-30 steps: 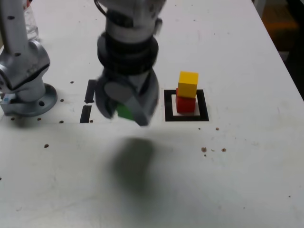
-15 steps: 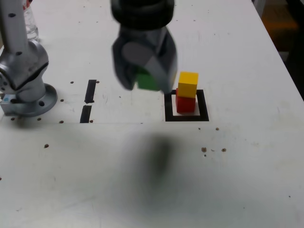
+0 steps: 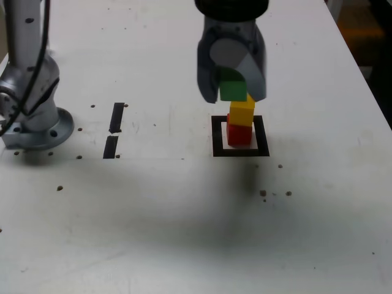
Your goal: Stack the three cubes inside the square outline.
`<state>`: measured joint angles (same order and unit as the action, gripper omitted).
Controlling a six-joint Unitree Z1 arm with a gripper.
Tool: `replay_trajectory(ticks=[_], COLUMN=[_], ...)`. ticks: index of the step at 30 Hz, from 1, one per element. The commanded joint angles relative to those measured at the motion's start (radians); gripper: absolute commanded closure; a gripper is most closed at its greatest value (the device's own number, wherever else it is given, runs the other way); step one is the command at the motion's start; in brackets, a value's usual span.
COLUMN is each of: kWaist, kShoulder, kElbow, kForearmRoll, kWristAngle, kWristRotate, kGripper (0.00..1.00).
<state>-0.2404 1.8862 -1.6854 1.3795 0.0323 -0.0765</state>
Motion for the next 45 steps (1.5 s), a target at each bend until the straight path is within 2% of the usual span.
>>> replay_trajectory(ticks=[1, 15, 27, 32, 40, 45], kWaist=[0.007, 0.082, 0.096, 0.099, 0.107, 0.107], kShoulder=[0.012, 0.047, 0.061, 0.062, 0.062, 0.061], kElbow=[-0.005, -0.004, 0.005, 0.023, 0.046, 0.038], kForearmRoll=[-0.003, -0.029, -0.044, -0.054, -0.054, -0.061], kWristAngle=[-0.003, -0.002, -0.008, -0.014, -0.031, -0.03], kWristRotate=[0.005, 0.054, 0.069, 0.069, 0.07, 0.076], kGripper=[0.9, 0.89, 0.86, 0.78, 0.5, 0.39])
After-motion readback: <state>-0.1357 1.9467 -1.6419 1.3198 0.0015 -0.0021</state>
